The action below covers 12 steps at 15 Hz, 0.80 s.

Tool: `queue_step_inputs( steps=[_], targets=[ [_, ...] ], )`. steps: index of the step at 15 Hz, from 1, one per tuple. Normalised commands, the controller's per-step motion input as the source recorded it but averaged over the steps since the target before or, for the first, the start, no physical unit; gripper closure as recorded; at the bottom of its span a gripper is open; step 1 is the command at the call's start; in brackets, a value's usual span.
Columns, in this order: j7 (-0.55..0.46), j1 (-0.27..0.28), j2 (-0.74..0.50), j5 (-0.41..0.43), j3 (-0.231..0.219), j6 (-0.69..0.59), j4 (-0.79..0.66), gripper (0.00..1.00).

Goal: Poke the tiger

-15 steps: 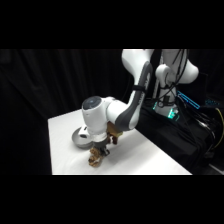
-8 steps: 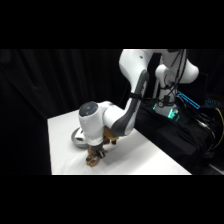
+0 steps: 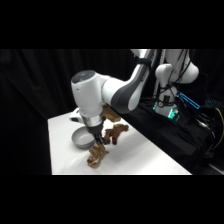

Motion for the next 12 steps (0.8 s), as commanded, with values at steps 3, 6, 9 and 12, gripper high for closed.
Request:
queue_step_inputs(
  steps=[3,6,9,12],
  targets=[
    [-0.26,-0.201,-0.51,0.177,0.133,-0.38,-0.16,0.54],
    [-0.25,-0.174,-0.36,0.167,0.104,-0.29,-0.1,0.29],
    [-0.21,-0.137,-0.32,0.149,0.093,-0.22,-0.11,0.06],
    [-0.05,-0.071,-0.29,0.049,0.085,-0.2,-0.1,0.0]
  ],
)
